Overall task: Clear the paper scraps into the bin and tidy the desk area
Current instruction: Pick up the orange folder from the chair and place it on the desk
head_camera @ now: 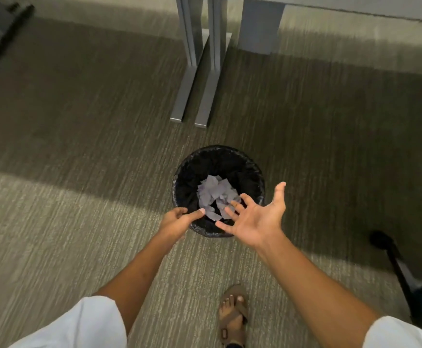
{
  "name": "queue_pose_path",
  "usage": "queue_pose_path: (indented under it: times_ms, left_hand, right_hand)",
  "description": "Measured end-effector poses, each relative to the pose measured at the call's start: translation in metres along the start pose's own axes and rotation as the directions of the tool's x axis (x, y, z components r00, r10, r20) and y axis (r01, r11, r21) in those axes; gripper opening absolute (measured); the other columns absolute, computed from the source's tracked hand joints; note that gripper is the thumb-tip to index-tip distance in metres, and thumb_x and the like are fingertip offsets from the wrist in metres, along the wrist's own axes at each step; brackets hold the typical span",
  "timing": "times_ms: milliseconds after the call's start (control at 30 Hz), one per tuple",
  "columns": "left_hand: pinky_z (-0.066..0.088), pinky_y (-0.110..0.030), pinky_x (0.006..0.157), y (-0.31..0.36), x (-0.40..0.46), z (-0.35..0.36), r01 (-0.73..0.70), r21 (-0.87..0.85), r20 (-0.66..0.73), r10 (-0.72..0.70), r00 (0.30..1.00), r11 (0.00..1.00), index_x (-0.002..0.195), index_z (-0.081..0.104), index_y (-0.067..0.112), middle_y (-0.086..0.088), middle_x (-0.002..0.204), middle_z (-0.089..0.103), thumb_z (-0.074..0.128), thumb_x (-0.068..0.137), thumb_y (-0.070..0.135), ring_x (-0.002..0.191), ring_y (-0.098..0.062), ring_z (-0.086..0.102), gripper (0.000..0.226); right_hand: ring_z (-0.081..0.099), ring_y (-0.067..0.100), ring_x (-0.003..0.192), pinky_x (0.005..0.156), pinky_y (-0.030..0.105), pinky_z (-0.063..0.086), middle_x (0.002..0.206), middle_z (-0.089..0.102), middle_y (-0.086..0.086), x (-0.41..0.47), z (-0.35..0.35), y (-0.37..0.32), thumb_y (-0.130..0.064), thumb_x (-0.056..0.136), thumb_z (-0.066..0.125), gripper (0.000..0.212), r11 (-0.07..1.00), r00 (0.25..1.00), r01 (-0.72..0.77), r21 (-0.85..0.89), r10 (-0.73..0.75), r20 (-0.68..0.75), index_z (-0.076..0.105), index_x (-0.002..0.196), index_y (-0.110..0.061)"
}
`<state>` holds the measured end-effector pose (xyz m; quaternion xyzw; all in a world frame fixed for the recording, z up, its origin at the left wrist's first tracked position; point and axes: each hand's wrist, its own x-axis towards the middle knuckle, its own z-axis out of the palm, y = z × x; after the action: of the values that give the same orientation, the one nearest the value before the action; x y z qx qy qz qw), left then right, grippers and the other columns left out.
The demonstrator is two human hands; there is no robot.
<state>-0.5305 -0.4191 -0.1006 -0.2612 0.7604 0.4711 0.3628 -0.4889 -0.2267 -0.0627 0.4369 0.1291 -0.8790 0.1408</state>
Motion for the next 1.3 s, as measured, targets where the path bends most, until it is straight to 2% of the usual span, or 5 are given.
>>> queue_pose_path:
  times_ms: [467,633,800,1167,1300]
  left_hand:
    - [0.042,-0.032,0.066,0.032,-0.037,0.145,-0.125,0.313,0.206,0.062,0.977,0.941,0.098,0.057,0.01,-0.01,0.087,0.058,0.079,0.082,0.034,0.082,-0.025,0.058,0.036]
    - [0.042,-0.038,0.074,0.021,-0.09,0.267,-0.275,0.435,0.455,0.054,0.889,0.857,0.083,0.055,0.009,-0.015,0.079,0.056,0.078,0.084,0.018,0.079,-0.027,0.055,0.025]
    - [0.046,-0.03,0.063,-0.006,-0.172,0.378,-0.429,0.504,0.552,0.103,0.828,0.75,0.089,0.063,0.011,-0.008,0.079,0.069,0.079,0.082,0.029,0.07,-0.022,0.063,0.025]
    - [0.06,-0.039,0.059,-0.07,-0.266,0.48,-0.534,0.641,0.617,0.045,0.786,0.551,0.094,0.06,0.01,-0.006,0.087,0.073,0.082,0.077,0.042,0.075,-0.025,0.073,0.042]
    - [0.059,-0.051,0.086,-0.094,-0.277,0.482,-0.433,0.484,0.608,0.064,0.792,0.76,0.118,0.062,0.004,-0.013,0.118,0.07,0.071,0.089,0.01,0.105,-0.029,0.068,0.031]
  right_hand:
    - [0.061,0.033,0.121,0.102,0.051,0.046,0.128,0.068,0.015,-0.13,-0.152,-0.097,-0.081,0.072,0.058,0.088,0.946,0.952,0.286,0.152,-0.263,-0.154,0.06,0.129,-0.013]
    - [0.067,0.015,0.08,0.065,0.03,0.047,0.092,0.071,0.001,-0.232,-0.253,-0.152,-0.049,0.086,0.069,0.038,0.824,0.583,0.558,-0.099,-0.474,-0.66,0.07,0.1,-0.014]
    - [0.066,0.022,0.09,0.083,0.041,0.055,0.097,0.071,0.004,-0.326,-0.378,-0.171,-0.03,0.083,0.076,0.025,0.799,0.135,0.315,-0.512,-0.572,-0.809,0.071,0.104,-0.016]
    - [0.048,0.032,0.128,0.097,0.049,0.05,0.142,0.047,0.013,-0.384,-0.52,-0.131,-0.043,0.074,0.082,0.089,0.543,0.259,-0.534,-0.649,-0.626,-0.736,0.037,0.144,-0.01]
    - [0.059,0.024,0.117,0.086,0.04,0.052,0.128,0.06,0.006,-0.388,-0.535,-0.132,-0.043,0.073,0.082,0.078,0.445,0.284,-0.542,-0.713,-0.702,-0.654,0.046,0.136,-0.017]
